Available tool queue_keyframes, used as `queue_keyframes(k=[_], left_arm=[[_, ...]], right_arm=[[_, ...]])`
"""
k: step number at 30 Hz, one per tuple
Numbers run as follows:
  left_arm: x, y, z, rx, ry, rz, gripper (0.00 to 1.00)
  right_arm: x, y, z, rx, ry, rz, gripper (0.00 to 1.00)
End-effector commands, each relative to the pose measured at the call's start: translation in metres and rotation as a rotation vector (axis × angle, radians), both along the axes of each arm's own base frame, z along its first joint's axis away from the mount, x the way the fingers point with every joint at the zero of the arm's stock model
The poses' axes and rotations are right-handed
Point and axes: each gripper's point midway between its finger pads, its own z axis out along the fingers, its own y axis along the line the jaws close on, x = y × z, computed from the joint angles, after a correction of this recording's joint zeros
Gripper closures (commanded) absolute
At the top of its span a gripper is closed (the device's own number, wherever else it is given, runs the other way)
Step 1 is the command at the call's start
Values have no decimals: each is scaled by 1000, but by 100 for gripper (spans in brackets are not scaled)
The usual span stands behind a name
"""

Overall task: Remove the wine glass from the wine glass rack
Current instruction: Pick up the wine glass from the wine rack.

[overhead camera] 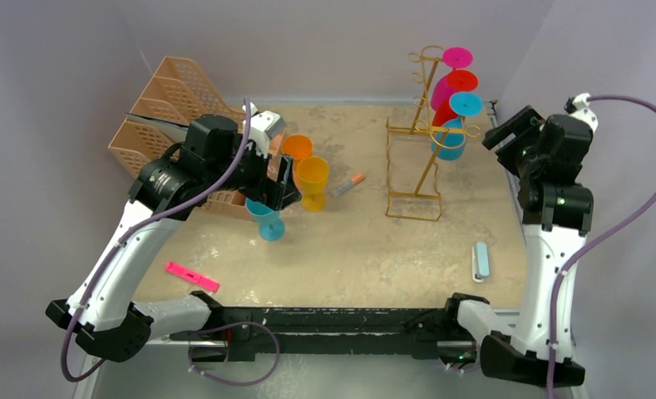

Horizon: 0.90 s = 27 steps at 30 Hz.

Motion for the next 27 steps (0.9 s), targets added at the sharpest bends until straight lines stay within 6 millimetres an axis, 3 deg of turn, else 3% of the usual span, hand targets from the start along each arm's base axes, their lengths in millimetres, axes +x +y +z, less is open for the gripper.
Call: queue_keyframes(k=[1, 6, 9, 21, 27], left_arm=[[-3, 6, 14, -42, -43, 34, 4], [-2, 17, 15, -17, -65, 86, 3], [-3, 21, 21, -25, -92, 92, 3], [-1, 26, 30, -20, -116, 118, 5], [-5, 22, 31, -44, -107, 106, 4]], right_arm=[[38, 23, 29, 106, -76, 123, 28], [65, 32, 50, 174, -111, 173, 42], [72, 27, 57, 166, -123, 150, 46], [107, 4, 35, 238, -87, 0, 53], [123, 4, 24, 299, -101, -17, 54]])
